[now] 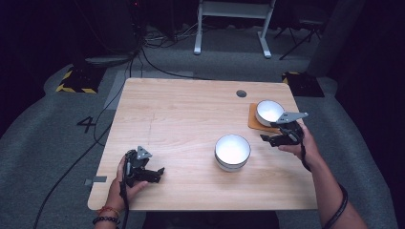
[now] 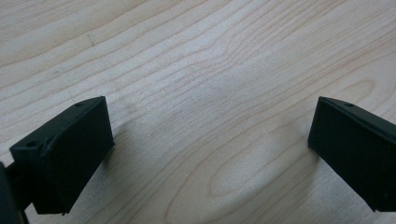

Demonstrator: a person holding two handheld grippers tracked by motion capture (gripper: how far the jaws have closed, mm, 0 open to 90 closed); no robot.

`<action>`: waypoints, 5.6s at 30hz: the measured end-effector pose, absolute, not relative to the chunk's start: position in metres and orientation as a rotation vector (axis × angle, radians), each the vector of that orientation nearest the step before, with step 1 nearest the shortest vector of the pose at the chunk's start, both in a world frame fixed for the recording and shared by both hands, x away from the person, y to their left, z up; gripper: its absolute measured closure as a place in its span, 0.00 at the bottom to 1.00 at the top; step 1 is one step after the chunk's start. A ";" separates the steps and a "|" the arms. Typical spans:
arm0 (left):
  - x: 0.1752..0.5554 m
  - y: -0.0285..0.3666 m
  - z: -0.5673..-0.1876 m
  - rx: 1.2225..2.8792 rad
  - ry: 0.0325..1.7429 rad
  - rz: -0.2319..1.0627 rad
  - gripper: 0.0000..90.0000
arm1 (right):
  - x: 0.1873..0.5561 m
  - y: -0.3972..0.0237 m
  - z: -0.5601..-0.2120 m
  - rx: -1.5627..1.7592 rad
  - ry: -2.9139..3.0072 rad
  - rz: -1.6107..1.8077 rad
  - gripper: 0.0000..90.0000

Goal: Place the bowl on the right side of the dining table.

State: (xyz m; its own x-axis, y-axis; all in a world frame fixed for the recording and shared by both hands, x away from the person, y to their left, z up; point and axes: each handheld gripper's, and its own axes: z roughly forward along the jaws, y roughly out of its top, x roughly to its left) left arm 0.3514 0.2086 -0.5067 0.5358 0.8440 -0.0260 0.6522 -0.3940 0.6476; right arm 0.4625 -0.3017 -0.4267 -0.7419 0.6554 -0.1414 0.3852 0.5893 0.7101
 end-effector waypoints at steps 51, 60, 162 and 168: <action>0.351 0.208 -0.507 2.165 1.210 0.415 0.00 | 0.407 -0.328 -0.438 0.785 2.443 0.836 0.30; 0.351 0.208 -0.507 2.166 1.210 0.416 0.00 | 0.397 -0.334 -0.452 0.794 2.467 0.841 0.30; 0.352 0.208 -0.507 2.168 1.209 0.409 0.00 | 0.372 -0.393 -0.504 1.148 2.291 1.018 0.26; 0.352 0.208 -0.507 2.168 1.210 0.408 0.00 | 0.371 -0.393 -0.504 1.147 2.289 1.016 0.26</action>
State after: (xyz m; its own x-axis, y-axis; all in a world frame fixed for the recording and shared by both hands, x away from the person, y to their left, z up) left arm 0.3515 0.2084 -0.5066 0.5336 0.8453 -0.0286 0.6554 -0.3919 0.6457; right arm 0.3714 -0.3931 -0.5044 -0.5921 0.8057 -0.0174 0.5274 0.4037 0.7476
